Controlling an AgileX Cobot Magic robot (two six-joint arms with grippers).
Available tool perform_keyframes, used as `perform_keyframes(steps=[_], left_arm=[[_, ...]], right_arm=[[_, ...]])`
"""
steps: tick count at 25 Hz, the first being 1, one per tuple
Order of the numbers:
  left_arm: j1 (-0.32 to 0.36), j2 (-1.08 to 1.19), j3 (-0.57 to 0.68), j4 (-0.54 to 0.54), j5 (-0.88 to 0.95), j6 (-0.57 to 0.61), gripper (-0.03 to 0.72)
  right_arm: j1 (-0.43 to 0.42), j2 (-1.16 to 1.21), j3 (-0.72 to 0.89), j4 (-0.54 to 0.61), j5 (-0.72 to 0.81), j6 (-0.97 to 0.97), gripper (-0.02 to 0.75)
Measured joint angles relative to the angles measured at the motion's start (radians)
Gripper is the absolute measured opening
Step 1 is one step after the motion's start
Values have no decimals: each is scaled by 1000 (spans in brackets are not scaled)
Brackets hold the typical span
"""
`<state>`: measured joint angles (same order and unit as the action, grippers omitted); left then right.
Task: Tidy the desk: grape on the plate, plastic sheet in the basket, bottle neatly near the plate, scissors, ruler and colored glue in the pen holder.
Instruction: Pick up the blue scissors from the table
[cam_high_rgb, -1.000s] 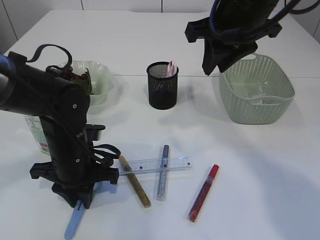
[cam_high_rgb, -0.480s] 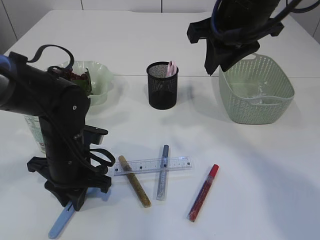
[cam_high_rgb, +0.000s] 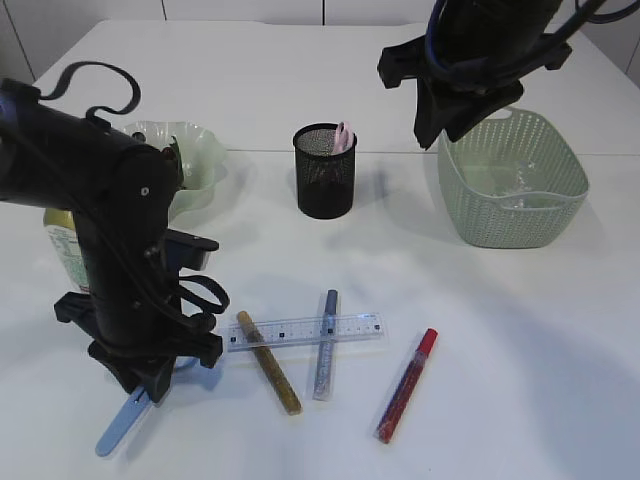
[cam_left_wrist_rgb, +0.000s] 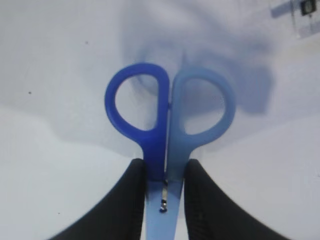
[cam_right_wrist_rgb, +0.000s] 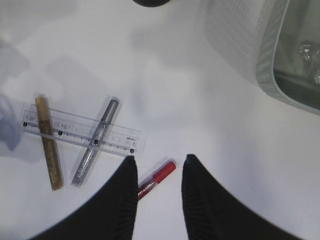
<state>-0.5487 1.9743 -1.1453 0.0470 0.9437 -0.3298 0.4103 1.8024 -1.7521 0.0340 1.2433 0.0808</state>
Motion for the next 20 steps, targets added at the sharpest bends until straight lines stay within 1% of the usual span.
perform_keyframes(steps=[11, 16, 20], left_arm=[[0, -219, 0, 0, 10, 6, 173], [0, -309, 0, 0, -16, 8, 173], [0, -352, 0, 0, -26, 8, 173]], right_arm=[[0, 0, 0, -4, 0, -5, 258], [0, -2, 0, -4, 0, -12, 258], [0, -42, 15, -28, 0, -14, 258]])
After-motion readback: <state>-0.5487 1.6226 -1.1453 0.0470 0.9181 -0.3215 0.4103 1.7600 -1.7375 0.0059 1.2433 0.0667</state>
